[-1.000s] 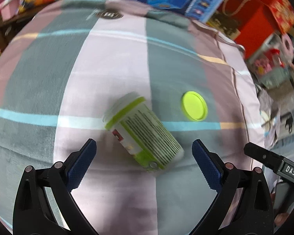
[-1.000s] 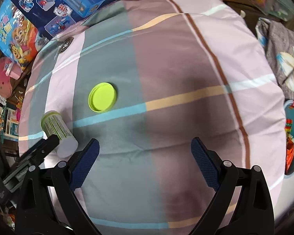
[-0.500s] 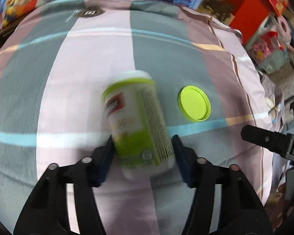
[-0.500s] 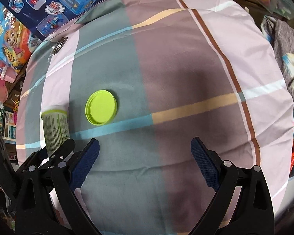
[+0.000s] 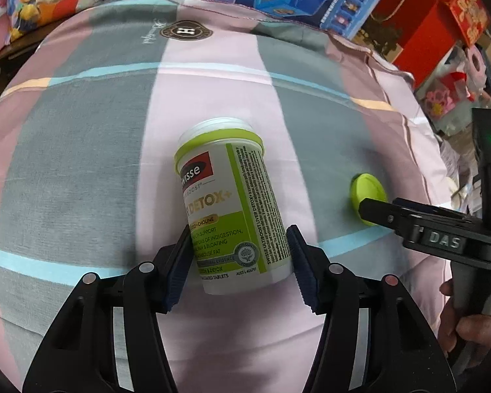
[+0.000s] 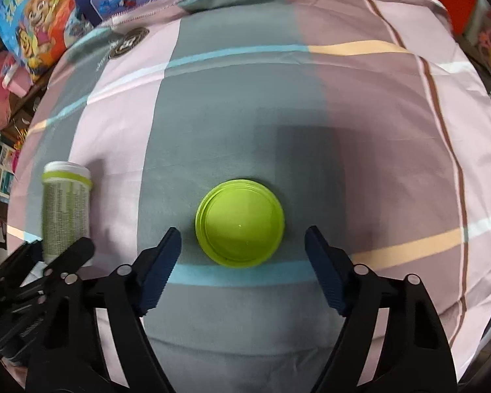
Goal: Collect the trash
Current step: 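Grasp the lime-green lid with the right tool while the left tool grasps the supplement bottle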
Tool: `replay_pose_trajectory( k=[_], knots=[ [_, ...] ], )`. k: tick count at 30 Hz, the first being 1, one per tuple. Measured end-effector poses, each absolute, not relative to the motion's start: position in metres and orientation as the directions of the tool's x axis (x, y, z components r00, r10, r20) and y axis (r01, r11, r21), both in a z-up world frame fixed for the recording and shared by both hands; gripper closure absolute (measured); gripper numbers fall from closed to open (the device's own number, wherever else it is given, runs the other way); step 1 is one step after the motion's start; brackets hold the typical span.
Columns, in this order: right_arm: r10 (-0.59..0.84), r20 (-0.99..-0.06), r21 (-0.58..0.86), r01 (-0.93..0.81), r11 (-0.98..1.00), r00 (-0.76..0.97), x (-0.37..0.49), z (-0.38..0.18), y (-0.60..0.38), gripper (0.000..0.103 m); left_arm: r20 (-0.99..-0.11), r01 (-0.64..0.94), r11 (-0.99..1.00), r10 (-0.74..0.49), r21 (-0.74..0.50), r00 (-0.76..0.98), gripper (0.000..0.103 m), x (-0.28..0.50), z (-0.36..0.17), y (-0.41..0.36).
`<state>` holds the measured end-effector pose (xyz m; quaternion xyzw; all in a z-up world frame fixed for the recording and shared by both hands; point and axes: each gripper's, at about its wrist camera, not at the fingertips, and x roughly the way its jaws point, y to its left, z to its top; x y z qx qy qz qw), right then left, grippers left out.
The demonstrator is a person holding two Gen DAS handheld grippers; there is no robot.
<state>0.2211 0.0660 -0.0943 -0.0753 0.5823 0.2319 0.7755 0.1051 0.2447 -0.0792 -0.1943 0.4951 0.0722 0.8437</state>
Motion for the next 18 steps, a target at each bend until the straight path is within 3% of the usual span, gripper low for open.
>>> replay_pose_trajectory(
  k=[2, 5, 9, 11, 18],
  knots=[
    [0.255, -0.939, 0.129, -0.453, 0.882, 0.230, 0.220, -0.098, 0.068, 0.032, -0.864, -0.312, 0.916, -0.068, -0.253, 0.499, 0.043, 0.104, -0.079, 0.247],
    [0.215, -0.933, 0.059, -0.467, 0.882, 0.287, 0.217, -0.096, 0.068, 0.050, -0.867, -0.315, 0.918, -0.058, -0.241, 0.495, 0.041, 0.106, -0.079, 0.248],
    [0.242, -0.930, 0.097, -0.449, 0.889, 0.278, 0.219, -0.092, 0.054, 0.050, -0.872, -0.321, 0.922, -0.033, -0.215, 0.488, 0.038, 0.114, -0.079, 0.245],
    [0.260, -0.926, 0.123, -0.431, 0.894, 0.274, 0.219, -0.089, 0.043, 0.050, -0.875, -0.336, 0.923, 0.000, -0.186, 0.484, 0.048, 0.116, -0.079, 0.243],
    [0.326, -0.899, 0.203, -0.384, 0.901, 0.291, 0.219, -0.068, 0.006, 0.050, -0.872, -0.316, 0.935, 0.017, -0.158, 0.488, 0.050, 0.115, -0.067, 0.228]
  ],
)
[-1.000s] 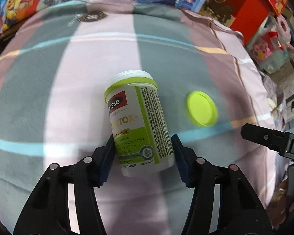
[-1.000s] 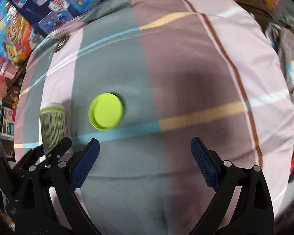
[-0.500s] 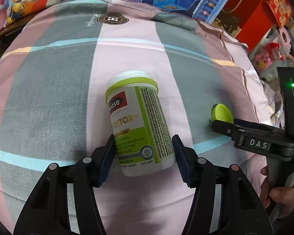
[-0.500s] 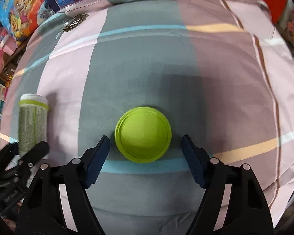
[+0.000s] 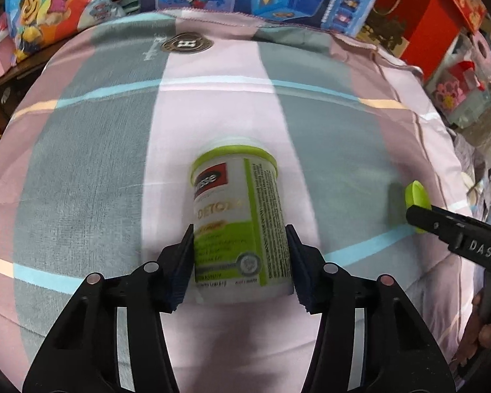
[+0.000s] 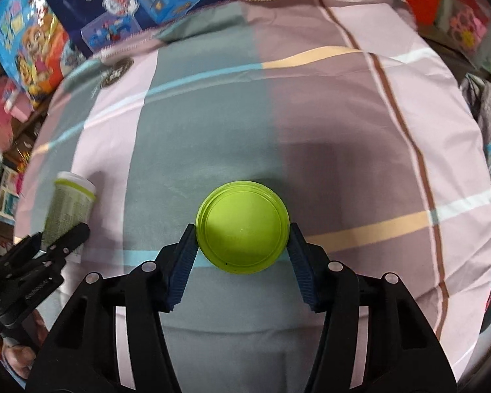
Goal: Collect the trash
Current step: 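Grasp the lime-green lid with the right tool while the left tool grasps the supplement bottle, then carry the supplement bottle and lime-green lid to the teal bucket and release both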
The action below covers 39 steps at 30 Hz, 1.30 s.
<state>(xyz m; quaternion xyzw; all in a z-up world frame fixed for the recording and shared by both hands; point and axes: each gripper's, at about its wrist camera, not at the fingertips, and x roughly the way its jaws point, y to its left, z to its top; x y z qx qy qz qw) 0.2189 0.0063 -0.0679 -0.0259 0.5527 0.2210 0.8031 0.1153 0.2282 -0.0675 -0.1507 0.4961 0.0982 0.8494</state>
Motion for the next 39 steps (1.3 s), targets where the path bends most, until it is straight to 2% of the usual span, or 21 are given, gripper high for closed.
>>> replay_pose_trajectory(
  k=[18, 30, 39],
  knots=[
    [0.387, -0.821, 0.323, -0.218, 0.921, 0.419, 0.205, -0.028, -0.148, 0.050, -0.849, -0.036, 0.982, -0.144, -0.188, 0.508, 0.052, 0.149, -0.032, 0.084],
    [0.348, -0.772, 0.399, -0.021, 0.917, 0.531, 0.191, -0.025, -0.292, 0.050, -0.842, 0.203, 0.971, -0.213, -0.126, 0.496, 0.052, 0.172, -0.009, -0.048],
    [0.327, -0.758, 0.438, 0.069, 0.896, 0.565, 0.177, -0.034, -0.362, 0.050, -0.849, 0.317, 0.946, -0.225, -0.072, 0.478, 0.052, 0.177, -0.002, -0.128]
  ],
)
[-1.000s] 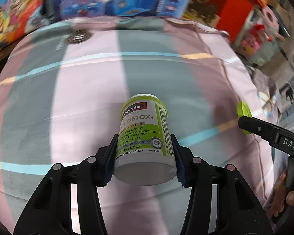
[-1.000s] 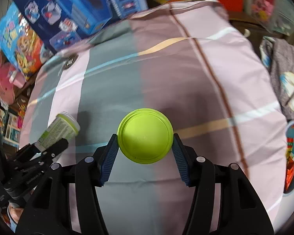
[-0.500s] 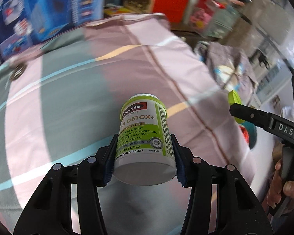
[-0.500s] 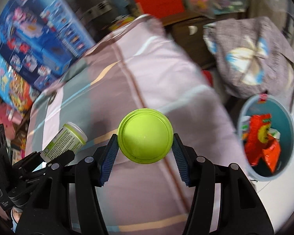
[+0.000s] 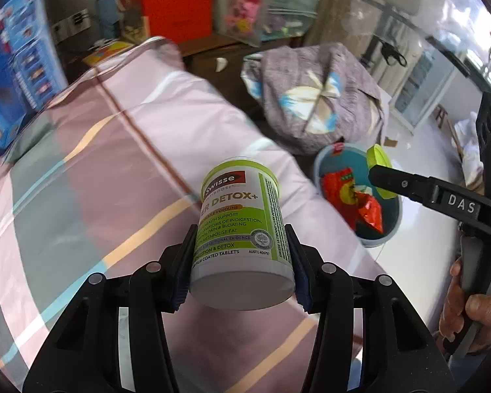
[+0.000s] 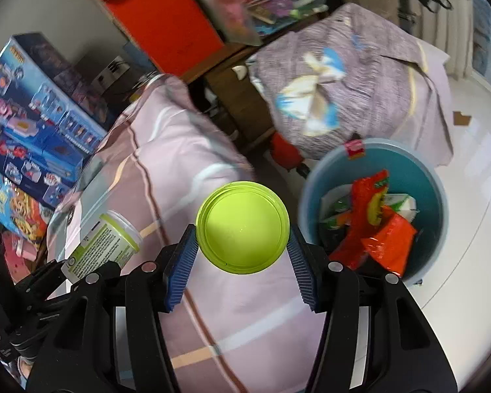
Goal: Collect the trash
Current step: 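Carry the supplement bottle and lime-green lid to the teal bucket and release both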
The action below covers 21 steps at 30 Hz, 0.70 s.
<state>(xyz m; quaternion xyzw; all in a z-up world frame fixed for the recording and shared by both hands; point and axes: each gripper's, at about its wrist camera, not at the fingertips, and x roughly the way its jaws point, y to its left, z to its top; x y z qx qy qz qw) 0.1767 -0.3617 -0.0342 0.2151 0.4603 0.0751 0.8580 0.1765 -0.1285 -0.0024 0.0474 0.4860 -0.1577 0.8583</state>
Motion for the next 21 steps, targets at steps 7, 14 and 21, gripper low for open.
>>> replay_pose_trajectory(
  k=[7, 14, 21],
  knots=[
    [0.298, -0.765, 0.452, 0.147, 0.880, 0.571, 0.164, -0.044, -0.413, 0.050, -0.862, 0.385, 0.921, -0.245, -0.064, 0.443, 0.052, 0.181, -0.008, -0.180],
    [0.240, -0.782, 0.439, 0.235, 0.867, 0.575, 0.150, -0.051, -0.464, 0.050, -0.876, 0.457, 0.886, -0.280, -0.078, 0.393, 0.052, 0.188, -0.022, -0.233],
    [0.213, -0.809, 0.424, 0.293, 0.857, 0.547, 0.148, -0.065, -0.490, 0.050, -0.893, 0.508, 0.856, -0.298, -0.093, 0.338, 0.052, 0.201, -0.041, -0.276]
  ],
)
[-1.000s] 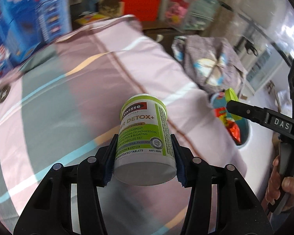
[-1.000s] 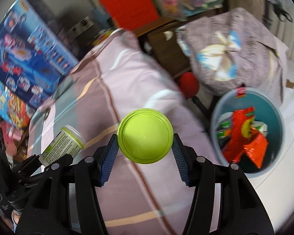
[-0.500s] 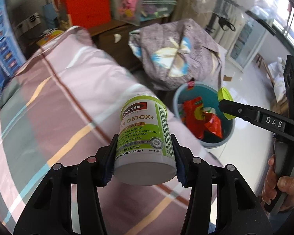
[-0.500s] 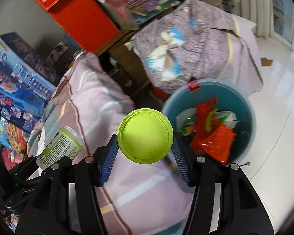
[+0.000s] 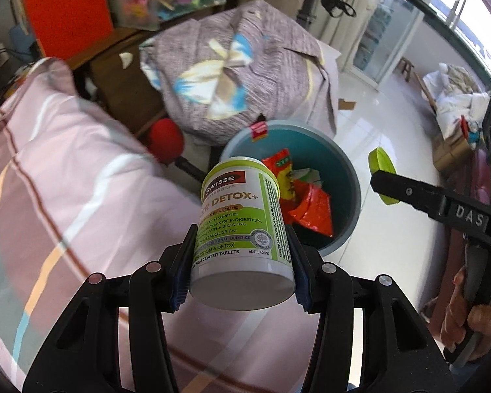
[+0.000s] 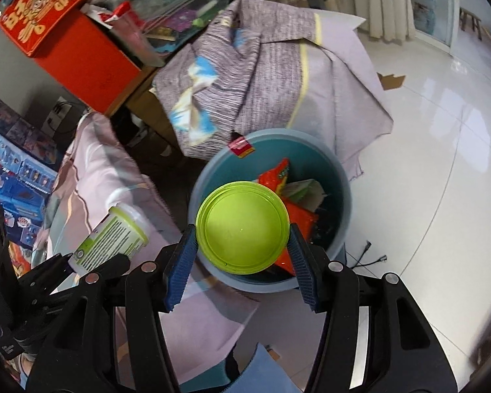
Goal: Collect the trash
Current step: 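Carry the supplement bottle and lime-green lid to the teal bucket and release both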
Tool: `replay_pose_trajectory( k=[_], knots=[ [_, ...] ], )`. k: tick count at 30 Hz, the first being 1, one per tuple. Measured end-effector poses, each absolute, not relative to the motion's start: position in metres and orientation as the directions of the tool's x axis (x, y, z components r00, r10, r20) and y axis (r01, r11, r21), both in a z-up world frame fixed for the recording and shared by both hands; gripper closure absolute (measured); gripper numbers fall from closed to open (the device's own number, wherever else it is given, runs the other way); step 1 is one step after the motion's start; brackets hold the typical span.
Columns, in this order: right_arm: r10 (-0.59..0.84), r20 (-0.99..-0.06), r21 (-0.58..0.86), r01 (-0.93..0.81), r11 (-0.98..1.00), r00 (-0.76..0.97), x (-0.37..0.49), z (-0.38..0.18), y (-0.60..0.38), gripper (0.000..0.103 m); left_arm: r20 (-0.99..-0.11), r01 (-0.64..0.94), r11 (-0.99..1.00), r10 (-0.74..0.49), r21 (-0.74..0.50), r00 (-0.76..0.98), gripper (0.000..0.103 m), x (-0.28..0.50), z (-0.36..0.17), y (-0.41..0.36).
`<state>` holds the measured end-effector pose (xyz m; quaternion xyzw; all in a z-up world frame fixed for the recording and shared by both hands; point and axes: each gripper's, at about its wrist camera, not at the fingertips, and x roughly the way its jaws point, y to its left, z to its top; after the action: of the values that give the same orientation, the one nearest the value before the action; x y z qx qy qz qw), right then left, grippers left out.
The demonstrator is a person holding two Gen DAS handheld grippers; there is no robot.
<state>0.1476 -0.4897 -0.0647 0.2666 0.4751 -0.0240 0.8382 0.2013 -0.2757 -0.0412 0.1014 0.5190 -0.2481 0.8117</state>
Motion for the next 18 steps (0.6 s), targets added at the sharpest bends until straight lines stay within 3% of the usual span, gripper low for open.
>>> replay_pose_trajectory(
  k=[8, 18],
  knots=[
    [0.193, -0.833, 0.400, 0.325, 0.857, 0.518, 0.158, -0.074, -0.499, 0.050, -0.908, 0.534, 0.835, -0.318, -0.132, 0.273, 0.051, 0.222, -0.063, -0.311],
    [0.197, -0.848, 0.388, 0.322, 0.863, 0.493, 0.172, -0.083, -0.493, 0.050, -0.908, 0.496, 0.856, -0.315, -0.146, 0.276, 0.015, 0.231, -0.071, -0.299]
  ],
)
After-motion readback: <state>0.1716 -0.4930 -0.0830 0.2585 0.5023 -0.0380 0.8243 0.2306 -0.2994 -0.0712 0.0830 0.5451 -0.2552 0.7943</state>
